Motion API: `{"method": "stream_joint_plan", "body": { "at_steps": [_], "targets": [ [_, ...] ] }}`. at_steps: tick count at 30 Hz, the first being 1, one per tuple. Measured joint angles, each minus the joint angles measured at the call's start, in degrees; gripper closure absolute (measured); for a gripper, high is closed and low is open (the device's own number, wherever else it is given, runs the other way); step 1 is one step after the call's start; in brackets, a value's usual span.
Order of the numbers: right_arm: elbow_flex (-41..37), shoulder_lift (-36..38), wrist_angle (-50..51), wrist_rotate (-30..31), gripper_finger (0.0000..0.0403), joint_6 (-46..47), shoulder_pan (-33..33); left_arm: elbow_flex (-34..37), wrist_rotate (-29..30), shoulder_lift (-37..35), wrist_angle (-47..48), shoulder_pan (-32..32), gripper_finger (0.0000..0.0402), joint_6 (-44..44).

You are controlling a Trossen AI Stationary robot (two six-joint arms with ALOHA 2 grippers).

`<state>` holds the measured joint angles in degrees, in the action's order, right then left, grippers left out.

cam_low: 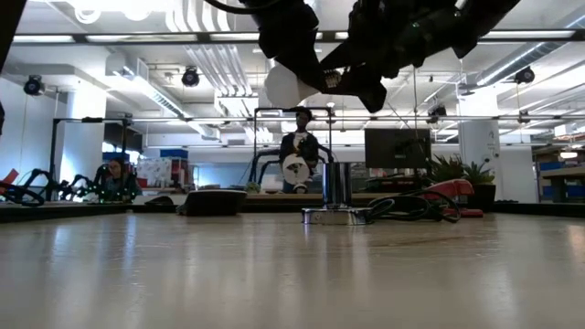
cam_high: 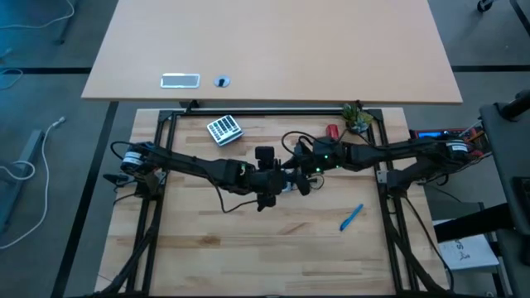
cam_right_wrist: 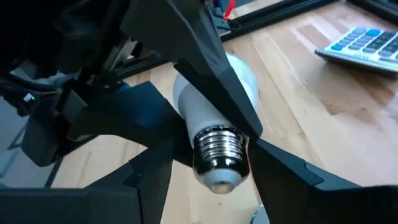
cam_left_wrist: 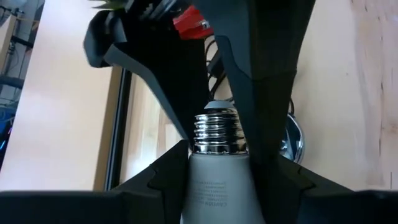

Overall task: Screw lightbulb
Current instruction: Insert the white lightbulb into the silver lamp

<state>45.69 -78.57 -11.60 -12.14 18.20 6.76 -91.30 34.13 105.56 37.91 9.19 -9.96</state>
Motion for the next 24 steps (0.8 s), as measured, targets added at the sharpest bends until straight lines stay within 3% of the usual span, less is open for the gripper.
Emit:
{"method": "stream_joint_plan", "body": {
  "at_steps": [11,24],
  "targets": [
    [-0.13,-0.80,-3.29,0.43,0.0220,3.07,0.00,0.04,0.37,0.00,-0.27,0.02,0.0249,0.13],
    [-0.13,-1.02,-3.43,1.33,0.0396,0.12,0.09,0.02,-0.47,-0.28,-1.11,0.06,0.0242,1.18]
  ]
}}
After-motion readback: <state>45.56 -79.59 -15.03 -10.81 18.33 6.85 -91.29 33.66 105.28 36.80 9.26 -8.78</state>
